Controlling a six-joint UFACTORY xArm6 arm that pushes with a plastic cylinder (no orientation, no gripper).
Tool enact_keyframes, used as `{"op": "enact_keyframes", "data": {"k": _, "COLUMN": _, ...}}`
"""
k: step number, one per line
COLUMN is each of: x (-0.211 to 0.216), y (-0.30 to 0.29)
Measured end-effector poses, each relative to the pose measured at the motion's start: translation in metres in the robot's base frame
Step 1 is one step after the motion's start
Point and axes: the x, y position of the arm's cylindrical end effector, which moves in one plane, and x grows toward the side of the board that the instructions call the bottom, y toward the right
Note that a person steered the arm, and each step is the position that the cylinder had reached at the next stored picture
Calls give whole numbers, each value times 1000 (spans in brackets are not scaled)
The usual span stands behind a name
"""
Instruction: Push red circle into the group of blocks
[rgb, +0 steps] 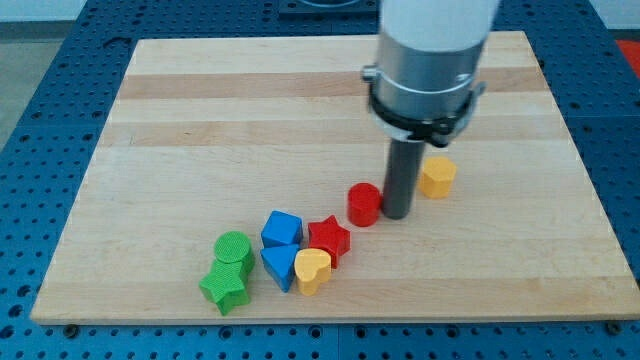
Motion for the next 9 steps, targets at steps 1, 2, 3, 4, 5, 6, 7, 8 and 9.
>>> {"op": "enact_keyframes", "data": {"k": 1, "x": -1, "y": -28}}
{"op": "enact_keyframes", "data": {"k": 2, "x": -14, "y": -31}}
{"op": "enact_keyframes", "data": {"k": 3, "x": -32, "y": -32}}
{"op": "enact_keyframes", "data": {"k": 4, "x": -30, "y": -57}}
{"op": "enact_keyframes", "data": {"k": 5, "x": -18, "y": -80}}
{"op": "enact_keyframes", "data": {"k": 6, "x": -18, "y": -91}}
{"op": "enact_keyframes", "data": {"k": 7, "x": -21, "y": -91}}
{"op": "enact_keyframes", "data": {"k": 8, "x": -21, "y": -66}}
{"op": "enact_keyframes", "data": {"k": 9, "x": -21, "y": -9}}
